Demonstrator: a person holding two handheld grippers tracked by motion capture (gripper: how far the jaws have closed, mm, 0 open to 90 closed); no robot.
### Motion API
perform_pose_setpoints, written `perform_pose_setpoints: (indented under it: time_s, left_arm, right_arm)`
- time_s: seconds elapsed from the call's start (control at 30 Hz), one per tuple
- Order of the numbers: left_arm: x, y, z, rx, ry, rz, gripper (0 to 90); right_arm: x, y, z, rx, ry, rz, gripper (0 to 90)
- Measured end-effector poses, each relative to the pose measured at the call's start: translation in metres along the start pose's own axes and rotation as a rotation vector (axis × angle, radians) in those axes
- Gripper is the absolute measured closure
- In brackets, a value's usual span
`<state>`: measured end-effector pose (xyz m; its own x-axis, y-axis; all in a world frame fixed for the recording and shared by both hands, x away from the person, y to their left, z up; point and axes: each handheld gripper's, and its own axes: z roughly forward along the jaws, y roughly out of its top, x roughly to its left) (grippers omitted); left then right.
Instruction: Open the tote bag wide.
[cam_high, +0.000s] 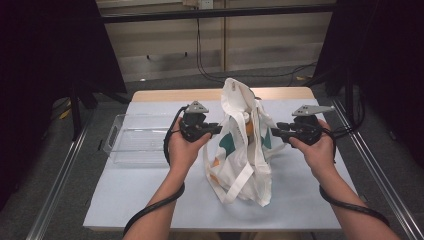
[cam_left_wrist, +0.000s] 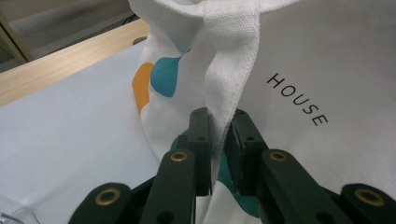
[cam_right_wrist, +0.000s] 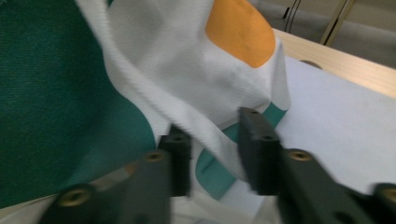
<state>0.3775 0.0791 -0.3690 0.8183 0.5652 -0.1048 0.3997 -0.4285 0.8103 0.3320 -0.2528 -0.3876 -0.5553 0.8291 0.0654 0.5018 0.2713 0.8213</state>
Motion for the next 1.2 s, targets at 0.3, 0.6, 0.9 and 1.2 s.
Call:
perform_pose_setpoints:
  time_s: [0.3,0.6,0.9,1.2]
  left_arm:
    - [0.011,-0.004,0.002,0.007,0.018,-0.026,82.3]
    - [0.018,-0.013,0.009,0.025,0.022,-0.053,83.4]
    - [0.018,-0.018,0.006,0.017,0.028,-0.064,83.6]
    - [0.012,-0.011,0.001,-0.007,0.011,-0.056,70.9]
  right_arm:
    - [-0.021,-0.016,0.007,0.02,0.004,0.13,89.0]
    - [-0.038,-0.039,0.014,0.055,-0.022,0.209,89.0]
    - [-0.048,-0.06,0.014,0.083,-0.047,0.234,88.9]
    - [-0.044,-0.055,0.007,0.063,-0.043,0.222,88.7]
